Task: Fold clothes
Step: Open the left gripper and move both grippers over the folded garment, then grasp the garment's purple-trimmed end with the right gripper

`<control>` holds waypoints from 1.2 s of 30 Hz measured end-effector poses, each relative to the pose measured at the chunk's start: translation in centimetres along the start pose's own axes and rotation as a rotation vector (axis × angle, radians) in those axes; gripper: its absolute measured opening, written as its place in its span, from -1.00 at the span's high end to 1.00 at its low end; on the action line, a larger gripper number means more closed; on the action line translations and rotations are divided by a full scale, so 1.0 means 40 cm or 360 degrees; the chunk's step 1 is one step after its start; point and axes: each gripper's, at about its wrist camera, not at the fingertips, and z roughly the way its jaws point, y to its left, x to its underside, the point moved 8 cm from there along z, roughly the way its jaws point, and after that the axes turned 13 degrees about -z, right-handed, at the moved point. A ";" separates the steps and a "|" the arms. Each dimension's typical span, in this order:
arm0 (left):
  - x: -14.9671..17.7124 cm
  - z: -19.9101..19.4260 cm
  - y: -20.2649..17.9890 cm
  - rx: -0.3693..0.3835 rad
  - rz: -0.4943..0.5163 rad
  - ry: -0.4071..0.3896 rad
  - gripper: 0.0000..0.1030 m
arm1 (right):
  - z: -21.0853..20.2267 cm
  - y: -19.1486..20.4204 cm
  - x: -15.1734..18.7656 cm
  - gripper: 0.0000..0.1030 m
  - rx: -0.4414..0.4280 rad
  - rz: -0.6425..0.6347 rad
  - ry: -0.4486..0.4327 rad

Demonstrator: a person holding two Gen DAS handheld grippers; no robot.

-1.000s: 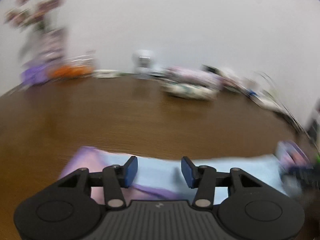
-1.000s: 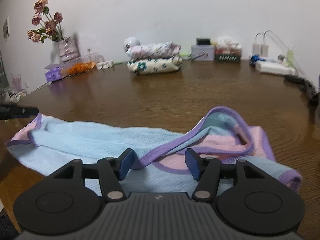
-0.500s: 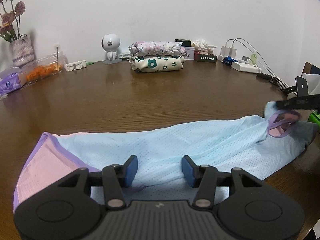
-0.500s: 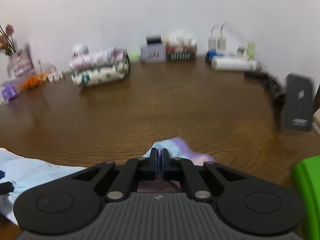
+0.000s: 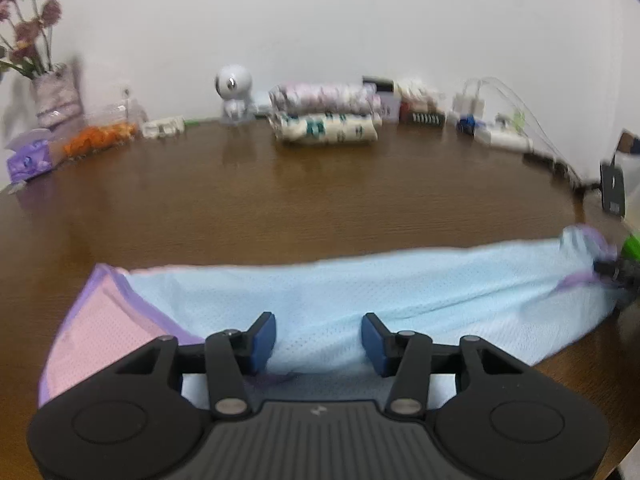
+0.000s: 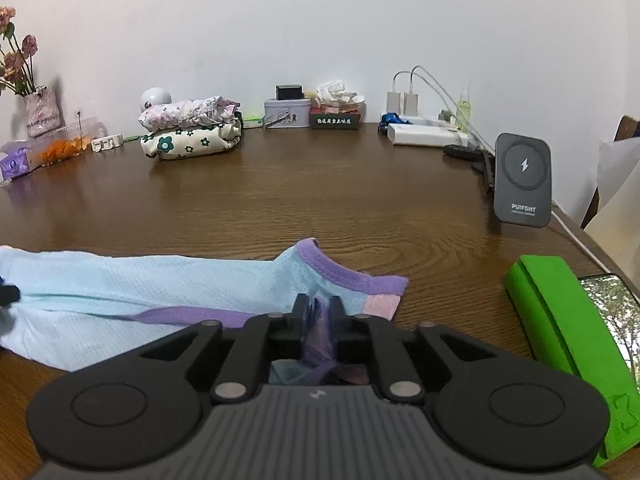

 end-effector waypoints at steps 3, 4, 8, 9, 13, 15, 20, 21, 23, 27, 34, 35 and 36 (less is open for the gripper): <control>-0.034 -0.034 -0.102 0.0172 0.0076 -0.0088 0.07 | -0.025 -0.006 -0.010 0.55 -0.0023 0.0040 -0.0066; -0.034 -0.029 -0.144 0.0230 0.0125 -0.0088 0.07 | -0.037 -0.009 -0.016 0.43 -0.0029 0.0055 -0.0095; -0.002 0.040 -0.307 0.0345 0.0333 -0.0014 0.07 | -0.044 -0.011 -0.021 0.23 -0.0027 0.0044 -0.0109; 0.009 0.057 -0.331 0.0348 0.0369 -0.0003 0.07 | -0.043 -0.013 -0.019 0.23 -0.0034 0.0048 -0.0103; 0.049 0.112 -0.368 0.0267 0.0414 0.0014 0.07 | -0.044 -0.033 -0.016 -0.08 -0.0054 0.0071 -0.0112; 0.064 0.132 -0.359 0.0264 0.0393 0.0060 0.06 | -0.041 -0.050 -0.009 -0.11 -0.0042 0.0090 -0.0113; 0.070 0.136 -0.346 0.0276 0.0339 0.0075 -0.01 | 0.002 -0.075 0.020 -0.11 -0.0101 0.0172 -0.0024; 0.071 0.136 -0.346 0.0277 0.0342 0.0071 -0.02 | 0.009 -0.073 0.026 -0.11 -0.0124 0.0181 -0.0010; 0.073 0.135 -0.345 0.0279 0.0338 0.0061 -0.02 | 0.014 -0.068 0.031 -0.10 -0.0147 0.0166 0.0001; 0.073 0.130 -0.339 0.0302 0.0334 0.0053 -0.02 | 0.012 -0.048 0.031 0.34 -0.0192 0.0104 -0.0003; 0.072 0.117 -0.331 0.0352 0.0353 0.0057 -0.03 | 0.017 -0.032 0.021 0.68 -0.0281 0.0095 -0.0002; 0.071 0.116 -0.329 0.0355 0.0348 0.0056 -0.04 | 0.017 -0.030 0.019 0.69 -0.0283 0.0094 0.0001; 0.071 0.117 -0.327 0.0356 0.0345 0.0059 -0.06 | 0.018 -0.028 0.017 0.70 -0.0278 0.0087 0.0002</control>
